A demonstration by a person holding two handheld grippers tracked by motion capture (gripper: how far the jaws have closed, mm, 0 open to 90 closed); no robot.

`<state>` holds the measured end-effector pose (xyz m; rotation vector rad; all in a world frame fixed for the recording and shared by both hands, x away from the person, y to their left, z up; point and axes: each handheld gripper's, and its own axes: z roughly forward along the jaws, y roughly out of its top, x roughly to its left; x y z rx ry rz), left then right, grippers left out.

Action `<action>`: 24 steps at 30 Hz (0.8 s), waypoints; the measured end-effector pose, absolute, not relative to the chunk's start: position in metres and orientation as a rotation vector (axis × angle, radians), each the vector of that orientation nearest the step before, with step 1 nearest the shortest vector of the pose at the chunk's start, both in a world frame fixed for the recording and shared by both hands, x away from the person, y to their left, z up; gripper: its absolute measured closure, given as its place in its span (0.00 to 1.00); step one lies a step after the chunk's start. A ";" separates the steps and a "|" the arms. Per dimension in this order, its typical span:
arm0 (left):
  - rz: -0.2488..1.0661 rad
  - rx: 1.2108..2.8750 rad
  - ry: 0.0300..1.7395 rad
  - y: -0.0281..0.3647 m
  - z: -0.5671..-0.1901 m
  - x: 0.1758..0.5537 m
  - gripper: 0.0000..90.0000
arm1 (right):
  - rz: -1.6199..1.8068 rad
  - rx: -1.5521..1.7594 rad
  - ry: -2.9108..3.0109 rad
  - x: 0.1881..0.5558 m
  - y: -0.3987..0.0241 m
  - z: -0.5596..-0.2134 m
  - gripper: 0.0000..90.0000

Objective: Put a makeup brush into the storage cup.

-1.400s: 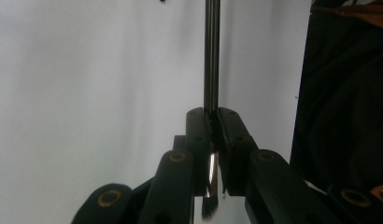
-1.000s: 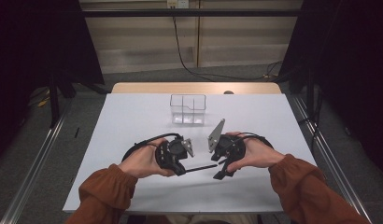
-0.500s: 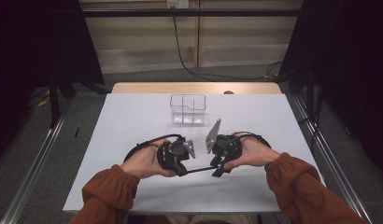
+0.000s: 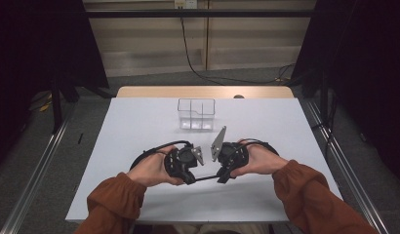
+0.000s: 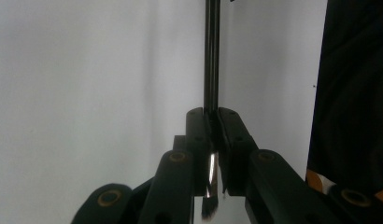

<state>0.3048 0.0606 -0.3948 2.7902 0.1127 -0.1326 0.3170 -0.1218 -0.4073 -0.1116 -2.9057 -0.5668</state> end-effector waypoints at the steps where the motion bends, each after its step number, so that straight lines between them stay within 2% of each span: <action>1: -0.130 2.788 0.114 0.061 -0.395 0.305 0.93 | -0.565 -0.114 -2.905 0.317 -0.122 -0.407 0.82; 9: -0.127 2.786 0.106 0.059 -0.397 0.305 0.93 | -0.572 -0.102 -2.910 0.320 -0.122 -0.410 0.91; 24: -0.130 2.753 0.149 0.062 -0.399 0.312 0.90 | -0.604 -0.123 -2.879 0.325 -0.125 -0.414 0.93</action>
